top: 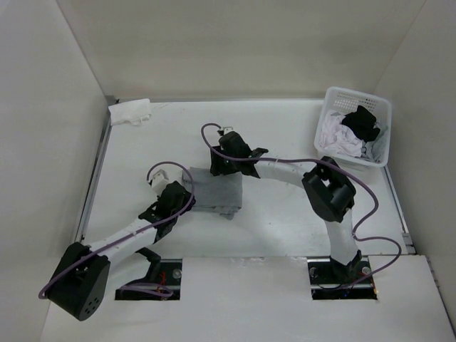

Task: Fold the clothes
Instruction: Fold the tank top

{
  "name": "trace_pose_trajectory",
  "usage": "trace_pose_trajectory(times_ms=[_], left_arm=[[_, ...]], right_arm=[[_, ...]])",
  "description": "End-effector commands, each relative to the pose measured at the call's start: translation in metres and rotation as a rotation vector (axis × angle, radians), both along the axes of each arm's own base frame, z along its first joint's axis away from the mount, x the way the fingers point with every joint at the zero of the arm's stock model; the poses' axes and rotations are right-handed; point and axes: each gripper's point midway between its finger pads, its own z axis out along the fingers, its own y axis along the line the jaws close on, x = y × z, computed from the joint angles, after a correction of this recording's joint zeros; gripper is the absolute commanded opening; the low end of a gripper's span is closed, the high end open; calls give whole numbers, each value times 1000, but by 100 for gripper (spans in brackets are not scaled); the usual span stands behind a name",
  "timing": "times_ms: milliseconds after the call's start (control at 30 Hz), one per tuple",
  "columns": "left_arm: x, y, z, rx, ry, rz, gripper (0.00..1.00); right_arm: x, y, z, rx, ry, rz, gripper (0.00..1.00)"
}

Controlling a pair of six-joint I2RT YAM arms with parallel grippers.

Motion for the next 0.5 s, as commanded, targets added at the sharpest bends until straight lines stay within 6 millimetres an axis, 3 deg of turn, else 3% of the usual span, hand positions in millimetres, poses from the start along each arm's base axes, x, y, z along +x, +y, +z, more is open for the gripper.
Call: trace_pose_trajectory(times_ms=[0, 67, 167, 267, 333, 467], left_arm=[[-1, 8, 4, 5, -12, 39, 35], [-4, 14, 1, 13, 0, 51, 36], [-6, 16, -7, 16, 24, 53, 37], [-6, 10, -15, 8, 53, 27, 35], [-6, 8, -19, 3, 67, 15, 28], [-7, 12, -21, -2, 74, 33, 16]], right_arm=[[13, 2, 5, -16, -30, 29, 61], [18, -3, 3, -12, -27, 11, 61], [23, -11, -2, -7, -11, -10, 53], [26, -17, -8, -16, 1, -23, 33], [27, -21, -10, -18, 10, -32, 20], [38, -30, -3, 11, 6, -86, 12]])
